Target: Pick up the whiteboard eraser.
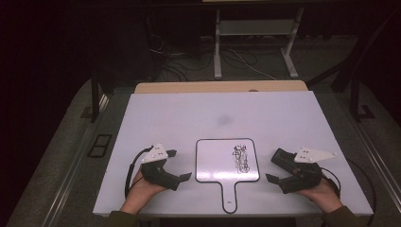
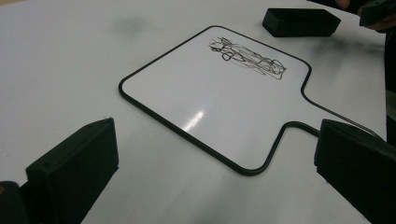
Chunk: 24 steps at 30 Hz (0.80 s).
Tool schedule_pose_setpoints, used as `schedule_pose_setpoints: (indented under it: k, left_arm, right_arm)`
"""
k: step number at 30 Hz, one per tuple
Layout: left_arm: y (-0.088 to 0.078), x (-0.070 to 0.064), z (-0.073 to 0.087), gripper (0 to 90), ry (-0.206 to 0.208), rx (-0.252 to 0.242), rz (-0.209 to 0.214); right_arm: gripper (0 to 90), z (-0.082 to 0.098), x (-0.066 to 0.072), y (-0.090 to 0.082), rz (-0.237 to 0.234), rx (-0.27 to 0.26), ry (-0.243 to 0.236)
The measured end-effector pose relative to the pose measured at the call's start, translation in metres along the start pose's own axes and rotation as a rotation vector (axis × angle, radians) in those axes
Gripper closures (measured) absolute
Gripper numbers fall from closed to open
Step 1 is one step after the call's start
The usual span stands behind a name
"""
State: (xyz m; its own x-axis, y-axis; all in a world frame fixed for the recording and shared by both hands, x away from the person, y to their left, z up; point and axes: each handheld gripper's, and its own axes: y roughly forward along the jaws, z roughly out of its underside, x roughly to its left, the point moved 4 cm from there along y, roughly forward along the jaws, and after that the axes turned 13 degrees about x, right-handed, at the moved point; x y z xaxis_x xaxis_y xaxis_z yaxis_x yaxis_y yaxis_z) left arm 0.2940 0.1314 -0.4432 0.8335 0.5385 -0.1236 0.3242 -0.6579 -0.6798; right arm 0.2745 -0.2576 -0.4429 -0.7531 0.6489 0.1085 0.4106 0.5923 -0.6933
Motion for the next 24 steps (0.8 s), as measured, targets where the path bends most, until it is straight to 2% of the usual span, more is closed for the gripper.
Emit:
schedule_pose_setpoints:
  k: [12, 17, 24]
  left_arm:
    - [0.0012, 0.0007, 0.0011, 0.0, -0.014, 0.003, 0.001]
    - [-0.0008, 0.0014, 0.0012, 0.0, -0.026, 0.002, -0.018]
    - [-0.004, 0.002, 0.0055, 0.0, -0.026, 0.009, -0.022]
  right_arm:
    - [0.9, -0.0019, -0.0026, -0.0018, -0.021, 0.007, -0.003]
    - [0.9, -0.0039, -0.0045, -0.0049, -0.022, -0.001, -0.001]
    - [0.9, -0.0081, -0.0051, -0.0083, -0.023, -0.009, -0.005]
